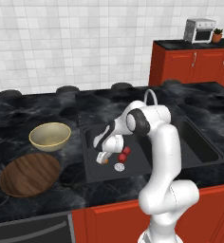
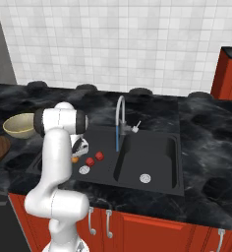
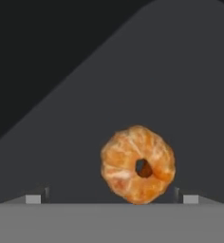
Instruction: Pick the bell peppers from the sink and place them in one bowl. Place the tangerine in the other bowl. Then turn off the sink faucet.
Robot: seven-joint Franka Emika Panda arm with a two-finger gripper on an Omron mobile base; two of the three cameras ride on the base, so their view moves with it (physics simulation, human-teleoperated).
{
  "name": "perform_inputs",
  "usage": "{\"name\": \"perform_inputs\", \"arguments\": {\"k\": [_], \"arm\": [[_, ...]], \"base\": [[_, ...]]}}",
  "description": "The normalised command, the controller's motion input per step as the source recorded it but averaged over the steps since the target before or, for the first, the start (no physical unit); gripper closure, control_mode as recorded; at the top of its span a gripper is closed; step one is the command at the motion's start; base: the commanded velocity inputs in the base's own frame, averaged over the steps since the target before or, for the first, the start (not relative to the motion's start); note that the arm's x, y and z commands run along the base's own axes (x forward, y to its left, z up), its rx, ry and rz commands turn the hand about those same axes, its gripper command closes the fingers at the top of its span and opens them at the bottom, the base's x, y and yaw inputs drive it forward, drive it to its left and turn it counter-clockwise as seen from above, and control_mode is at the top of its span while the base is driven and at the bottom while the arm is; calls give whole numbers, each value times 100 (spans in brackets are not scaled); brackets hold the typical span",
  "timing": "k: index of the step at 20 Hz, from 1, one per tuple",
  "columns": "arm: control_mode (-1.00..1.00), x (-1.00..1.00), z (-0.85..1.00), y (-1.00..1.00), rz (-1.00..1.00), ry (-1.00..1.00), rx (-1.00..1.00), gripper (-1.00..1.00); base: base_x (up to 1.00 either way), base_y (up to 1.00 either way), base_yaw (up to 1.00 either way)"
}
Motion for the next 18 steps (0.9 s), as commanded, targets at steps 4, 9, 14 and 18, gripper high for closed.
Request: {"name": "perform_inputs", "arguments": {"k": [4,9,14,18], "arm": [[-100,26,-21,7,0,0,0,-100],[-100,20,-27,19,0,0,0,-100],[-100,9,-28,14,0,0,0,-100],[-100,1,-29,14,0,1,0,100]], "base": [[0,0,0],[0,0,0],[0,0,0],[0,0,0]]}}
